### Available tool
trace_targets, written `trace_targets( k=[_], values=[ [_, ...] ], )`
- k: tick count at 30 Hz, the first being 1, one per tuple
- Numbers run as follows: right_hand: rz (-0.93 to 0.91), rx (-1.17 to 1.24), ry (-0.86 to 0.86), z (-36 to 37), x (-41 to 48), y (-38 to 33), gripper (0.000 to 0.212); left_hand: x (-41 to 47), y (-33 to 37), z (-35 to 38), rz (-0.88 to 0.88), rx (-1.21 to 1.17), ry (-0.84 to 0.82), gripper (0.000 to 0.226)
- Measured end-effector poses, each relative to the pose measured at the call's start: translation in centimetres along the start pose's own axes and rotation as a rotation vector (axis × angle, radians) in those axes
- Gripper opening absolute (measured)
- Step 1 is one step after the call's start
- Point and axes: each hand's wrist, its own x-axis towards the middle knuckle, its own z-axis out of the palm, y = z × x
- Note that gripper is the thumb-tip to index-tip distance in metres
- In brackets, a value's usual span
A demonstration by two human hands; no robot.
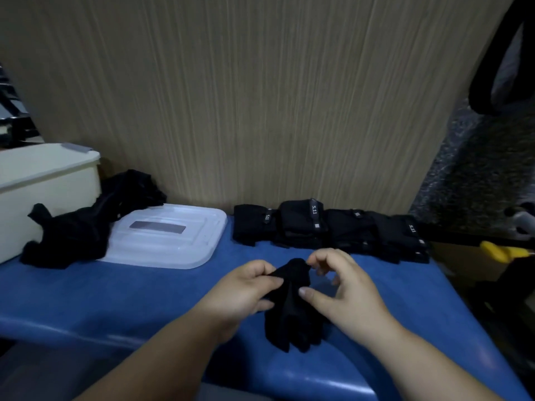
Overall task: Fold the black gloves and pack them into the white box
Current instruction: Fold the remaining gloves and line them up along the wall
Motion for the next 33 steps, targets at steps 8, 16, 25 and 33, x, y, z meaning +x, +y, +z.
trace_targets(
  k=[8, 16, 25, 33],
  values=[
    [0.027, 0.06, -0.061, 0.4, -0.3, 0.8, 0.04, 0.7, -1.1, 1.1, 0.03, -0.077, -0.079, 0.01],
    [0.003, 0.081, 0.051, 0.3, -0.3, 1.1, 0.038, 1.0, -1.3, 0.8, 0.121, 0.052, -0.148, 0.03],
    [-0.02, 0.014, 0.026, 0.2, -0.1, 1.3, 0.013, 0.8, -1.3, 0.5, 0.129, 0.008, -0.171, 0.01],
    [0.275, 0.553, -0.335, -1.0, 0.2, 0.8, 0.015, 1.0, -1.3, 0.0, 0.123, 0.13, -0.141, 0.023]
  ],
)
